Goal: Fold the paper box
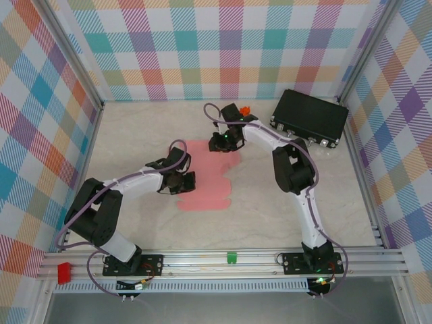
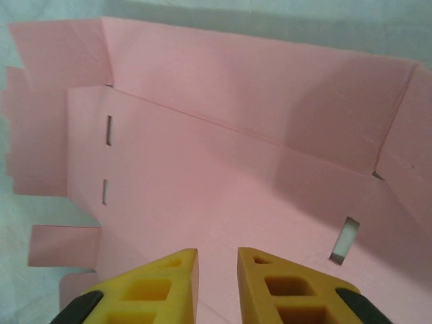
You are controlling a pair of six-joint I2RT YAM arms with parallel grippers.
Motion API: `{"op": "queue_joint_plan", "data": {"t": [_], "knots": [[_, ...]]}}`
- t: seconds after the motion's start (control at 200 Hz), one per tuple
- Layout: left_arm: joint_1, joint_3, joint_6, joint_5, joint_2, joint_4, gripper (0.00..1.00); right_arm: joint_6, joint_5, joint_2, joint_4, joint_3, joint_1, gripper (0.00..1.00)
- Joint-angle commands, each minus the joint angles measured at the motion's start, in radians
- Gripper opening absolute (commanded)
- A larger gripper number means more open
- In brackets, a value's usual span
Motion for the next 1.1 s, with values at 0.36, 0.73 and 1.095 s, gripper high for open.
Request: {"op": "queue_joint_plan", "data": {"t": [0.36,0.73,1.095], "knots": [[-0.011,-0.013,0.004,-0.163,0.03,-0.055,0.01,0.003,0.078,-0.038,-0.029,-0.154,0.009,0.22],[0.013,0.048,0.05,-0.224,0.121,-0.067,0.02,0.088,0.155,-0.216,0.073,-0.448,0.015,0.23],[0.024,0.148,0.069,-0.156,0.135,-0.076,0.08,0.049,0.156,-0.335,0.076,-0.441,0.023,0.33]]}}
